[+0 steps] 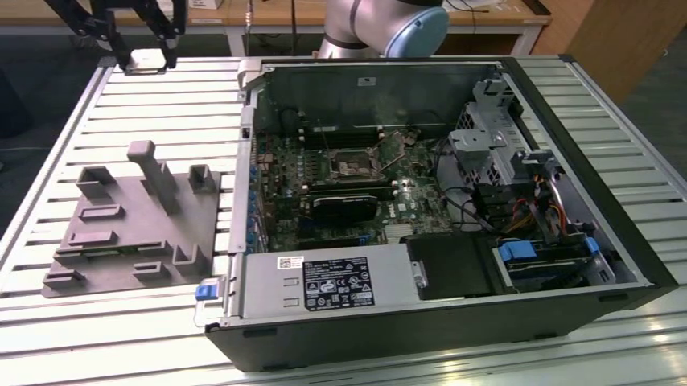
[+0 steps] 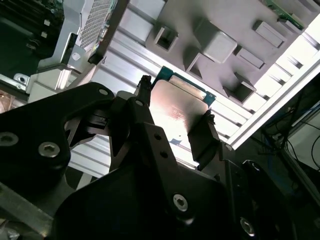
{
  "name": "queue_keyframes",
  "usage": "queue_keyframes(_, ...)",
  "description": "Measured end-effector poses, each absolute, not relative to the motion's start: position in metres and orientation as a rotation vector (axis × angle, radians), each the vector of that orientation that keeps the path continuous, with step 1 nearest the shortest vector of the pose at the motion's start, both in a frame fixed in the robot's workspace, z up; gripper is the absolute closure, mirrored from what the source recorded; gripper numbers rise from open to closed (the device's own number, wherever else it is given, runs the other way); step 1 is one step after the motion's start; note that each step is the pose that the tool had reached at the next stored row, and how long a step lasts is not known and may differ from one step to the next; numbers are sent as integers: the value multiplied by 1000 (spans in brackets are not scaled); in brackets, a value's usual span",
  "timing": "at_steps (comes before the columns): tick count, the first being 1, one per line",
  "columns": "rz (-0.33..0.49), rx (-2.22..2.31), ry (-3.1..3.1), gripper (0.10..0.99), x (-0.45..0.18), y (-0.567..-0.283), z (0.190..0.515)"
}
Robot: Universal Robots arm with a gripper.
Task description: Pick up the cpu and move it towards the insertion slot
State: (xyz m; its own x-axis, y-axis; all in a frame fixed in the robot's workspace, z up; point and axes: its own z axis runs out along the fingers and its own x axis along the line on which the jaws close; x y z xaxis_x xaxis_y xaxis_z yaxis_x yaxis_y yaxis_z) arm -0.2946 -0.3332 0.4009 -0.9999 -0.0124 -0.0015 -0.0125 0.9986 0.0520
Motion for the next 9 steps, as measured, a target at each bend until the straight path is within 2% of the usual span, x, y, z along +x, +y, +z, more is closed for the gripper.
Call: queue_keyframes(9, 82, -20, 3139, 541, -277, -332, 401)
